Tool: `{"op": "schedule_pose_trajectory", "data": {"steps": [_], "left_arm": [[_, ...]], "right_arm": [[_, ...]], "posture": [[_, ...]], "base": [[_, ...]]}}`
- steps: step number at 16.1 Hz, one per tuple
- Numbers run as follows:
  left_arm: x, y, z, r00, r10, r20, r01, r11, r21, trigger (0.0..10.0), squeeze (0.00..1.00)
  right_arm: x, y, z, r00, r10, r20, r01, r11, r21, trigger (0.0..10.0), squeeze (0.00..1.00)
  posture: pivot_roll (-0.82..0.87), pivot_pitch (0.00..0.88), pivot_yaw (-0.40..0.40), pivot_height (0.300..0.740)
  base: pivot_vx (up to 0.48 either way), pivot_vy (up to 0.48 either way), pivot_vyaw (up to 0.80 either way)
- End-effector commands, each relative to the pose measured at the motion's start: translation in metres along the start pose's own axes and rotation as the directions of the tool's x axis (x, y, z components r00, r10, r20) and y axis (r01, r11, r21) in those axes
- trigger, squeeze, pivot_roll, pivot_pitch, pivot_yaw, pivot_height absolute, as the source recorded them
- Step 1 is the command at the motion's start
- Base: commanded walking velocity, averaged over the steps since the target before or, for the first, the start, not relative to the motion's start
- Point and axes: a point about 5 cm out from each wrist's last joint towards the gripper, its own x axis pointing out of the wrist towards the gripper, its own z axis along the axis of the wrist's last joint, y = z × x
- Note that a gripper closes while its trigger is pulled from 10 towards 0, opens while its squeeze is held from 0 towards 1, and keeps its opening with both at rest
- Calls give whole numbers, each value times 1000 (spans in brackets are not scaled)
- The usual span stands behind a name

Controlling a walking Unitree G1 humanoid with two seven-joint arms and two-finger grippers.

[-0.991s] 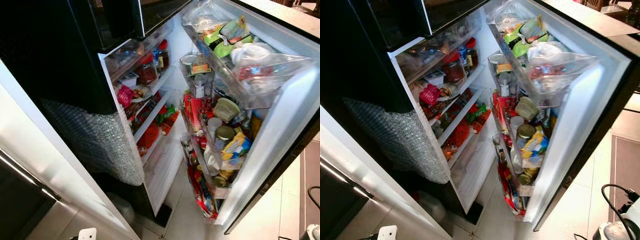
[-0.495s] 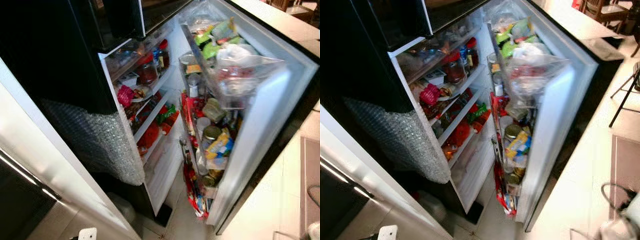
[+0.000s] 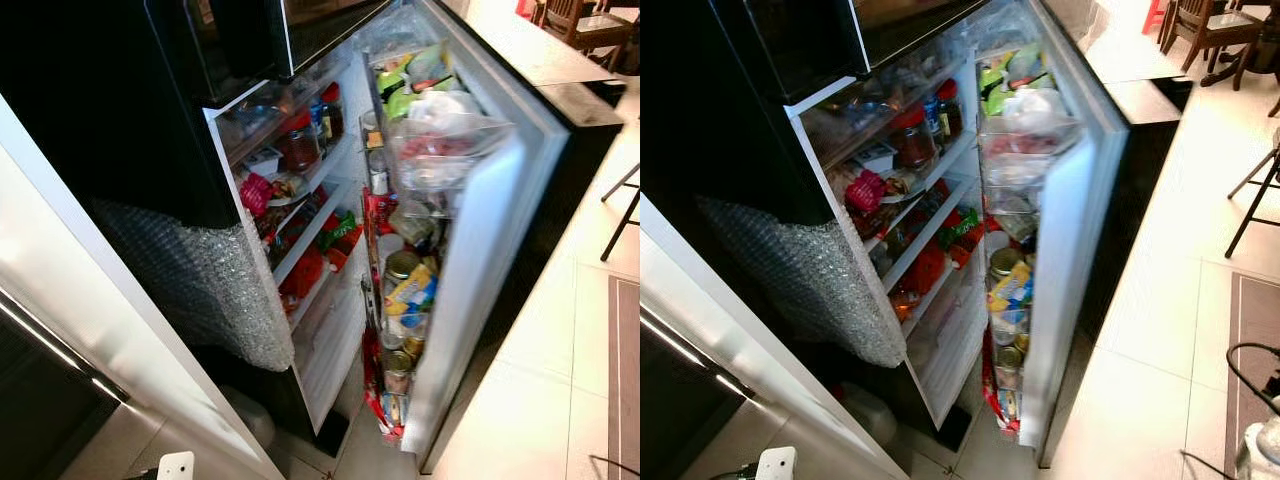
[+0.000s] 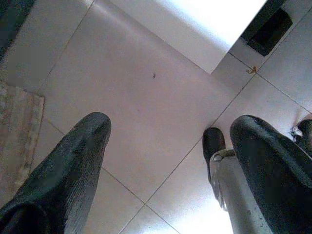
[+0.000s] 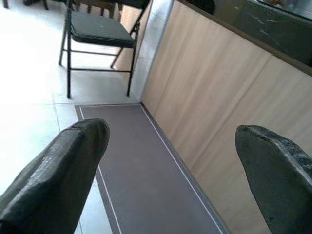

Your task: Restocking fridge

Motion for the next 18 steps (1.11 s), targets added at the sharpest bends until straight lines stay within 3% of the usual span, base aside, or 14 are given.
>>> {"op": "schedule_pose_trajectory", "data": {"steps": [1,3,5,7,10,12,13,14,17,18], "left_arm": [[0,4,-1,1000,5,-7,-4,1000,19,10000,0],[0,4,-1,1000,6,-7,-6,1000,20,10000,0],[0,3,-1,1000,11,-8,-10,1000,15,10000,0],[0,3,-1,1000,11,-9,-10,1000,9,10000,0],[0,2,-2,1000,8,-13,-8,1000,7,10000,0],[0,1,-2,1000,6,-14,-6,1000,7,10000,0],[0,1,-2,1000,4,-14,-4,1000,6,10000,0],[0,1,-1,1000,3,-14,-2,1000,9,10000,0],[0,1,-1,1000,0,-13,0,1000,15,10000,0],[0,2,-1,1000,-1,-13,2,1000,19,10000,0]], "right_arm": [[10,3,20,998,47,43,-49,998,40,10000,0],[10,25,32,959,278,58,-281,958,48,10000,0],[-1,55,45,815,569,104,-566,822,-67,10000,0],[-11,71,51,712,694,109,-689,720,-86,10000,0],[-23,86,65,577,804,146,-791,594,-146,10000,0],[-29,92,71,526,833,169,-829,547,-115,10000,0],[-37,99,75,469,862,193,-867,491,-89,10000,0],[-50,105,80,359,912,199,-912,388,-134,10000,0],[-59,107,83,265,939,219,-945,298,-132,10000,0],[-59,108,82,263,942,209,-945,295,-139,10000,0]], "posture": [[-164,0,100,740],[-172,0,99,740],[-168,0,92,740],[-167,0,86,740],[-167,0,77,740],[-163,0,75,740],[-163,0,75,740],[-163,0,78,740],[-164,0,83,740],[-164,0,83,740]], "base": [[0,0,0],[0,0,0],[0,0,0],[0,0,0],[0,0,0],[0,0,0],[0,0,0],[0,0,0],[0,0,0],[0,0,0]]}}
